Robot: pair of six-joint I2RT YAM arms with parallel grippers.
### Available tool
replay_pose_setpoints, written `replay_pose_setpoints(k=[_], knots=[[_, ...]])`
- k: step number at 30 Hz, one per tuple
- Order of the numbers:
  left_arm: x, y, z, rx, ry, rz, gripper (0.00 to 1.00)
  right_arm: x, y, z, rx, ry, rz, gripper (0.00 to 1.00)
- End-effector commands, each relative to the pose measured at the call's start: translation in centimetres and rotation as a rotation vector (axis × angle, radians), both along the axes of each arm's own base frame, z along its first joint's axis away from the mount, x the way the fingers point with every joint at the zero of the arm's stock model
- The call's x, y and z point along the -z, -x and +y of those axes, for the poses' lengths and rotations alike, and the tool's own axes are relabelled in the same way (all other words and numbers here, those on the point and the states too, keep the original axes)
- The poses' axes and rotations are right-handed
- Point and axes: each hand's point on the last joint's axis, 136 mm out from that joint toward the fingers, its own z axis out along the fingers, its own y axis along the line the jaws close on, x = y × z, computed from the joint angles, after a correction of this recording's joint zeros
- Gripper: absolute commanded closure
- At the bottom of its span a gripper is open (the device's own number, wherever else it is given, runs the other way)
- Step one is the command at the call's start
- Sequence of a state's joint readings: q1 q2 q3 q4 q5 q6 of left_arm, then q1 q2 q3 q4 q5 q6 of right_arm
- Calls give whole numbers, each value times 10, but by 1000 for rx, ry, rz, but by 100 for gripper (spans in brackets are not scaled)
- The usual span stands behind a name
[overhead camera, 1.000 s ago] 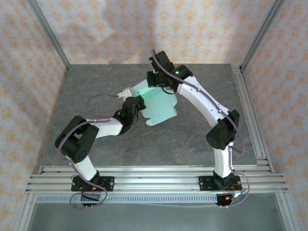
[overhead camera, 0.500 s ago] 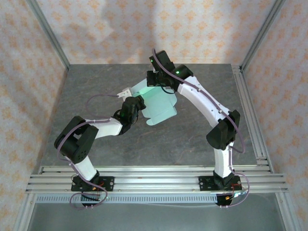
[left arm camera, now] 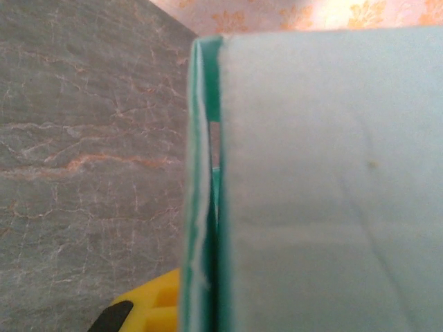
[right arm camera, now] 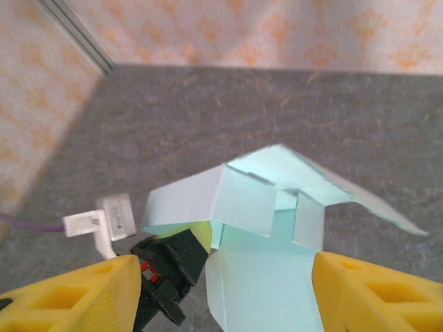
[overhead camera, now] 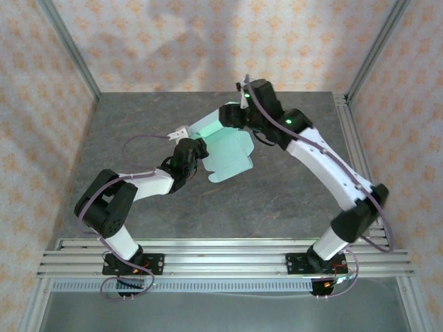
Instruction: Fold the paper box
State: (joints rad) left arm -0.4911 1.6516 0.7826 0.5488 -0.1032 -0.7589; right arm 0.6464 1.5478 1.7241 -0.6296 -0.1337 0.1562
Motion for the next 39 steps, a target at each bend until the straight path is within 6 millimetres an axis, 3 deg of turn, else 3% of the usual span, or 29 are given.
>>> replay_pose_setpoints(k=[1,5,9,17,30,39], knots=[[-14,4,-1,45,29,12,100,-33,-11,-29,16,-55,-129,34],[-15,9,-8,106,41,64,100,-14,-34,-74,38,-112,-69,33],[-24,12,-20,191,41,64,100,0,-53,-90,-36,-285,10,35],[-24,13,-37,288,76,87,100,32,-58,-71,-263,-294,123,44],[-23,9,-38,274,84,101,100,67,-29,-33,-442,-156,188,53],[-21,4,-49,311,113,115,100,81,-10,-24,-495,-61,175,55]])
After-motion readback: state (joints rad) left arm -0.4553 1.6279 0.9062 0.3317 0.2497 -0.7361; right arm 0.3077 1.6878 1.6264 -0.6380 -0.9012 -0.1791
